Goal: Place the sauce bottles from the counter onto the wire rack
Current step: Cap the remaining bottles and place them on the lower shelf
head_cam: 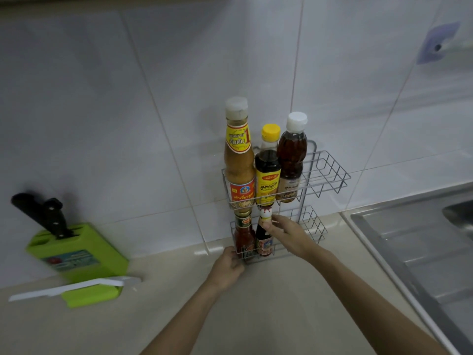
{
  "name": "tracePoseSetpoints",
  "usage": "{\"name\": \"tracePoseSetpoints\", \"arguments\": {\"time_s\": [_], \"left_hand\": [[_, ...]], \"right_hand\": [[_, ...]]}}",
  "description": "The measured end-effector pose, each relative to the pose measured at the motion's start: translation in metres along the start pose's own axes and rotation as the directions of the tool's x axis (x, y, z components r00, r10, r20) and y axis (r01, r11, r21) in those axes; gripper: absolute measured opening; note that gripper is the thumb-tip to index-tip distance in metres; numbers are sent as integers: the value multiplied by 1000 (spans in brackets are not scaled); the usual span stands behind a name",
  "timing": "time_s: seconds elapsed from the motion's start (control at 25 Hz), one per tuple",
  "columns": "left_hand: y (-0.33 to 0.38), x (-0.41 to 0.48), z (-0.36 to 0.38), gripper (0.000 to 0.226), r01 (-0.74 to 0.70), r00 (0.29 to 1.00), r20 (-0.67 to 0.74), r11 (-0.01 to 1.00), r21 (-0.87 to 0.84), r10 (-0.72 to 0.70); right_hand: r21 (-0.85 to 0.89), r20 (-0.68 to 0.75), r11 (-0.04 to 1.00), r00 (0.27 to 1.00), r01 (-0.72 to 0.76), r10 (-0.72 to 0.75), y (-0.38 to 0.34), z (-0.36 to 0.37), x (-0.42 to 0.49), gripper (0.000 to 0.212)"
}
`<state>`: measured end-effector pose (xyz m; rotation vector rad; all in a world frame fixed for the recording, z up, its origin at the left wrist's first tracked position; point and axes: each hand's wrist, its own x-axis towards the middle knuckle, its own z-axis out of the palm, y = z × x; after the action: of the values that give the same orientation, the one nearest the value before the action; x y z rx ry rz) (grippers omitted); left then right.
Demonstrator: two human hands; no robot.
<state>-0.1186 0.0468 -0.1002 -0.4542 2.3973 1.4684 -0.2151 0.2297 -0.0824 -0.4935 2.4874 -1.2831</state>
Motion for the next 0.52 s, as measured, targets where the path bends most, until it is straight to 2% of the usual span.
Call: {"name": "tracePoseSetpoints", "arguments": {"time_s": [0.08, 0.16, 0.24, 0.32, 0.4, 0.52], "left_hand": [[-8, -6, -5, 56, 16, 1000, -10, 995, 98, -15], [-17, -18, -9, 60, 24, 1000, -15, 988, 151, -22], [-31, -32, -12, 56, 16, 1000, 7, 980, 198, -17], [-50, -60, -16, 46, -19, 998, 64, 949, 316, -1], [-71, -76, -21, 41, -77, 990, 142, 890, 450, 13], [-90, -118, -20, 37, -187, 965, 252, 858, 479, 69]], "right_hand": [[-94, -17, 995, 1000, -14, 12, 7, -3, -19, 64], [-325, -65, 942, 991, 86, -113, 13, -5, -43, 63], [-414, -86, 888, 963, 200, -256, 15, -3, -69, 55], [-437, -15, 867, 961, 241, -275, 13, 3, -103, 46], [-417, 134, 882, 974, 221, -181, 10, 7, -124, 39], [-426, 255, 864, 952, 268, -169, -3, 14, -161, 27]]}}
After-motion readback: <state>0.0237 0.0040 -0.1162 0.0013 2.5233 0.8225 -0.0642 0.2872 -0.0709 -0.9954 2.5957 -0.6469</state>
